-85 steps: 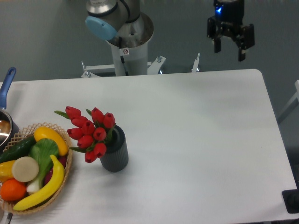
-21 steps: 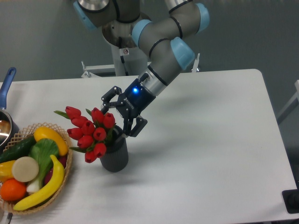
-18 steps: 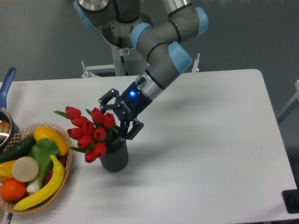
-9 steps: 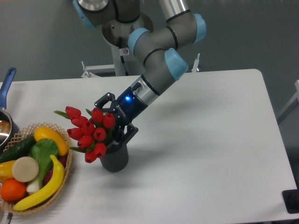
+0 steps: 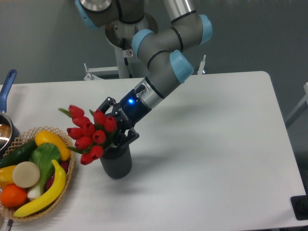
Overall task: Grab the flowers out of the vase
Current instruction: 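Lower the gripper around the tulip stems above the black vase, then close the gripper on the bundle of tulip stems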
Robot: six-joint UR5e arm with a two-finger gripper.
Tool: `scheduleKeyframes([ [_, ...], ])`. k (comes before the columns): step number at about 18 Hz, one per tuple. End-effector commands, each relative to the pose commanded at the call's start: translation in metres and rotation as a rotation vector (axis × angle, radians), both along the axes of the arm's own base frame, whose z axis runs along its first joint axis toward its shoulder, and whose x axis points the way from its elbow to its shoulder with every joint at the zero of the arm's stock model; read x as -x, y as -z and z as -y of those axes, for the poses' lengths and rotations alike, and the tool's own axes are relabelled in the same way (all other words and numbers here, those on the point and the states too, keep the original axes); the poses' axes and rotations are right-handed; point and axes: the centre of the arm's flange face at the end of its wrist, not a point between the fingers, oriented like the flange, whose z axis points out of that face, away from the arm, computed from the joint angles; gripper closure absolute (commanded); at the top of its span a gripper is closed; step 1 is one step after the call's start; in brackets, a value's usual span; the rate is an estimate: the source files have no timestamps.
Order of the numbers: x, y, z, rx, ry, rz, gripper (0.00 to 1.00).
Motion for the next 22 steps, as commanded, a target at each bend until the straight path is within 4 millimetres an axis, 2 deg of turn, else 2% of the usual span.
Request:
scheduleKeyframes([
  [2,0.001,0.000,0.001,-0.003,-0.003,0.002,0.53],
  [9,0.008,-0.010,-0.001,-0.003,-0.020,0.009,0.54],
  [13,0.017,-0.040,-0.006,0.014,-0.073,0.046,0.54],
  [20,0.015,-0.056,-0.006,0.015,-0.094,0.073,0.54],
  [22,0.014,-0.068,-0.006,0.007,-0.105,0.092,0.54],
])
